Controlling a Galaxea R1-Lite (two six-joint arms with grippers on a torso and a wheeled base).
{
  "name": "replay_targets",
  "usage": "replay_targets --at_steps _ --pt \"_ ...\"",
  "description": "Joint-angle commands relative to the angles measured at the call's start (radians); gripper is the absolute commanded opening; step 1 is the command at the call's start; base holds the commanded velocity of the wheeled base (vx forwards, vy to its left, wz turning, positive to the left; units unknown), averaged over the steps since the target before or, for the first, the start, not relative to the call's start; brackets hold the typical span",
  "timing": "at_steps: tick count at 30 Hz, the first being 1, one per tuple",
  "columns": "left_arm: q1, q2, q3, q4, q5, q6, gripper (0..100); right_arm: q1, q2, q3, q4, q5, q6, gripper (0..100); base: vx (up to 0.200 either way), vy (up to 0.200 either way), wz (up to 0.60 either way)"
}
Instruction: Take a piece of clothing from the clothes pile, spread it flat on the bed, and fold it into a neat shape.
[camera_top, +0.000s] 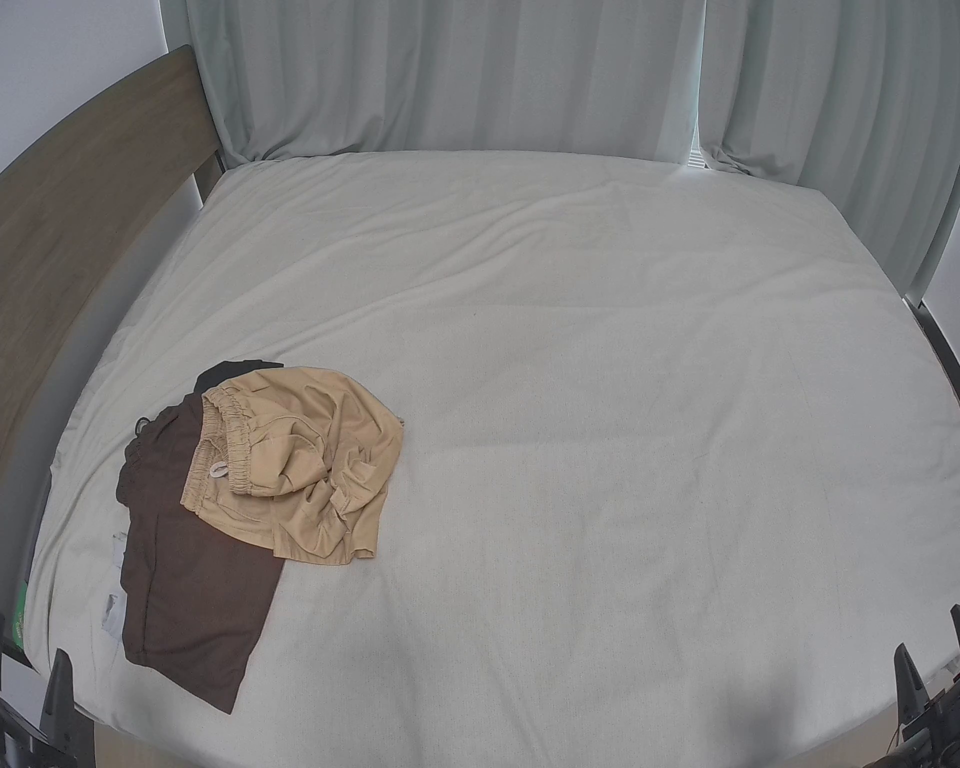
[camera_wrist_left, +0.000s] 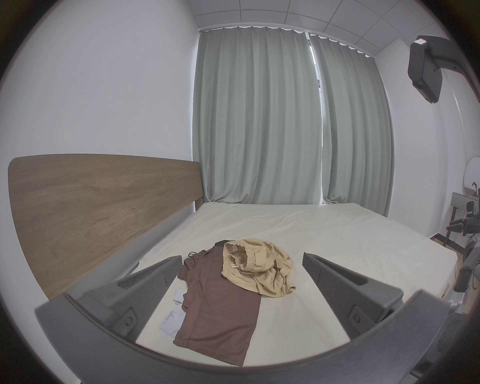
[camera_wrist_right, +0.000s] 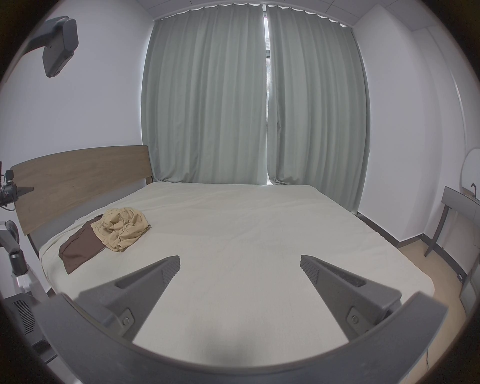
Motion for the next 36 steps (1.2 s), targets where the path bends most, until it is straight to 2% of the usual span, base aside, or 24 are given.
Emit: replay_targets --at_steps 1,11,16,20,26,32,36 --pt "-0.005 0.028 -0.023 0.002 -0.012 -0.007 100 0.0 -0.012 0.018 0.0 0.001 0.0 100 0.0 0.0 0.0" --pt "-0.07 0.169 -0.075 -0.005 -0.033 -0.049 100 0.0 -0.01 0.018 0.0 0.001 0.0 100 0.0 0.0 0.0" --pt "-0.108 0.218 -0.094 -0.006 -0.045 -0.101 100 0.0 -0.012 0.018 0.0 0.001 0.001 100 0.0 0.0 0.0" --pt "-0.117 0.252 -0.106 -0.008 -0.071 -0.168 100 0.0 -0.01 0.018 0.0 0.001 0.001 100 0.0 0.0 0.0" --pt "-0.117 0.303 -0.104 -0.011 -0.108 -0.211 100 0.0 -0.01 0.018 0.0 0.001 0.001 100 0.0 0.0 0.0" --pt "-0.117 0.398 -0.109 -0.04 -0.117 -0.225 100 0.0 -0.012 0.018 0.0 0.001 0.003 100 0.0 0.0 0.0" --pt "-0.117 0.494 -0.108 -0.118 -0.137 -0.225 100 0.002 -0.012 0.018 0.0 -0.001 0.004 100 0.0 0.0 0.0"
